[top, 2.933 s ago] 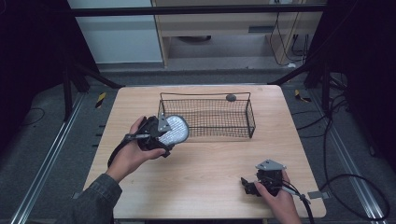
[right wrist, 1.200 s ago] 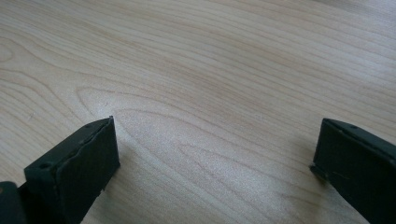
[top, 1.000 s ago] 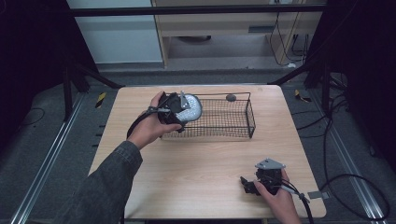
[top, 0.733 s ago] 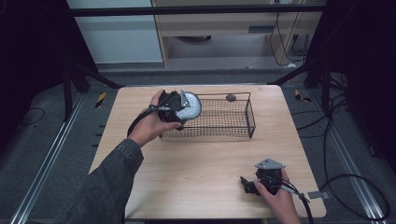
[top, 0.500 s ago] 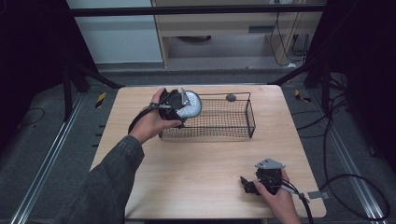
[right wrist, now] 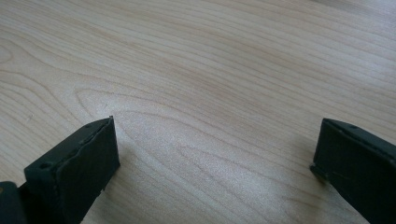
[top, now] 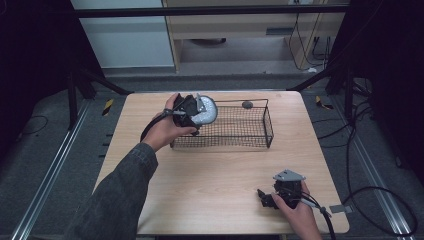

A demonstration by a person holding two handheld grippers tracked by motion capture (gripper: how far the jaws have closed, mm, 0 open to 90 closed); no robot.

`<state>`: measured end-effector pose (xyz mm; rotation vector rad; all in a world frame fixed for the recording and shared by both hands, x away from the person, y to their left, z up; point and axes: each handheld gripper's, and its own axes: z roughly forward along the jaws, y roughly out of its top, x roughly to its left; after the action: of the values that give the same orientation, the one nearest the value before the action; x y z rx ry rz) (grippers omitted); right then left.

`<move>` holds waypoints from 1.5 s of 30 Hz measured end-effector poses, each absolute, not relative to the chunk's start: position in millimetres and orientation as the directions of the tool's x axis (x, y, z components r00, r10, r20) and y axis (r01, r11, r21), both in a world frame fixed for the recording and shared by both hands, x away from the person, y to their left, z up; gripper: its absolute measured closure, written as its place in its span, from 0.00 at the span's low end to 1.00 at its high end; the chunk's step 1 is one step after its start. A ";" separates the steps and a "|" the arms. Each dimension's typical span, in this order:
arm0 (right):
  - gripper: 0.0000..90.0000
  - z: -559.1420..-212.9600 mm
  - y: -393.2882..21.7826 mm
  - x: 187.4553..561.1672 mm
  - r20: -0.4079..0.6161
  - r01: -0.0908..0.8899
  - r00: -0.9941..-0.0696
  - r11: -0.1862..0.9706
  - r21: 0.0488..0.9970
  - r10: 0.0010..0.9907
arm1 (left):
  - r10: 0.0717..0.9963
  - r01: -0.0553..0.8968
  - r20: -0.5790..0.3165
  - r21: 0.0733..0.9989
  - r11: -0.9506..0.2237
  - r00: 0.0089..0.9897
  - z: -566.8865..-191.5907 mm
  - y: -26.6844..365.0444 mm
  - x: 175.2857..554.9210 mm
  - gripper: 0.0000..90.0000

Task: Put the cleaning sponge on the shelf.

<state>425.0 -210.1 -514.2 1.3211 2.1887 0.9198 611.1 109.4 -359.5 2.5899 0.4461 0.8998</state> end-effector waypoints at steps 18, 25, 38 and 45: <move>0.00 -514.1 -210.2 425.0 -0.018 0.609 -0.459 0.330 0.721 0.888 | 0.373 0.153 0.548 0.405 -0.902 0.748 -369.7 107.0 621.5 0.08; 0.00 -514.1 -210.1 425.0 -0.018 0.609 -0.459 0.330 0.721 0.888 | 0.358 0.143 0.556 0.392 -0.909 0.750 -371.9 104.5 621.3 0.08; 0.00 -514.1 -210.2 425.0 -0.018 0.609 -0.459 0.330 0.721 0.888 | 0.343 0.141 0.559 0.373 -0.917 0.755 -376.9 104.0 624.7 0.08; 0.00 -514.1 -210.1 424.9 -0.017 0.610 -0.459 0.329 0.721 0.888 | 0.347 0.152 0.546 0.370 -0.917 0.763 -381.5 104.3 629.3 0.07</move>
<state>424.9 -210.1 -514.1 1.3216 2.1888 0.9192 629.3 104.3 -381.5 2.6556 0.3860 0.9096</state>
